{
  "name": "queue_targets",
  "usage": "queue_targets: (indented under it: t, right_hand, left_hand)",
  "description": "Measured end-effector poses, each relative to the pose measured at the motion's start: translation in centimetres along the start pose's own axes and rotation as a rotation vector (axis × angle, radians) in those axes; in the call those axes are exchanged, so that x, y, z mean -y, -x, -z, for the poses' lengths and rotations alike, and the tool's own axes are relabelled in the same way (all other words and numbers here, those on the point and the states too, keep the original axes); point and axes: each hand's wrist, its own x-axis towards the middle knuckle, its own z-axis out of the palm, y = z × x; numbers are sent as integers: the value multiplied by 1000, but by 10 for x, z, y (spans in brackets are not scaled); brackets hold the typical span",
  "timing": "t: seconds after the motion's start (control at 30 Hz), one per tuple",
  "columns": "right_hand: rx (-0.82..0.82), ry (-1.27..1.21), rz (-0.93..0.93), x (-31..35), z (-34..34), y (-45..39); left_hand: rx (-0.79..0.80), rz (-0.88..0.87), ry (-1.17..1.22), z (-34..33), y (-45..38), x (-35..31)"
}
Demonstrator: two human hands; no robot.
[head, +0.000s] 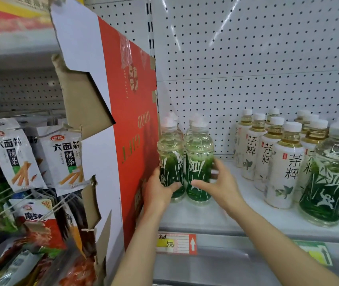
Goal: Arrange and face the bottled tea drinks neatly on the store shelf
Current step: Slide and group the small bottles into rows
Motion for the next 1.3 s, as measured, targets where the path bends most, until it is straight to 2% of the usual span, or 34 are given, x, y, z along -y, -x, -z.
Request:
queue_targets:
  t: [0.1,0.27,0.6,0.8,0.9,0.97,1.03,1.1,1.17,1.3]
  right_hand:
    - [-78,49,-10,-9,-6,-2]
    - [-56,42,-7,-17,-2,-1]
    - [-43,51,18,-13,-6,5]
    - [-132,272,62,-15,-9,16]
    - [-240,525,134,-21,7,41]
    - [-369,637,306,-25,28,57]
    - [-503,675,452,-30,54,70]
    - [-575,678,509,-36,84,82]
    - [-636,675,484,-41,118,95]
    - [-735,656,366,-59,182,112]
  left_hand:
    - [-48,-24,-102,-3,5,-10]
    - [-125,-87,-294,-12,19,-16]
    - [-116,-139,-372,-9,15,-14]
    - [-120,-169,-387,-7,30,-13]
    - [-312,-419,-415,-7,57,-18]
    - [-424,-628,-390,-17,70,-24]
    - [-443,-760,-353,-34,82,-34]
    - [-405,-817,-291,-58,98,-50]
    - [-307,-819,-220,-87,119,-71]
    - [29,-621,-66,-146,162,-124]
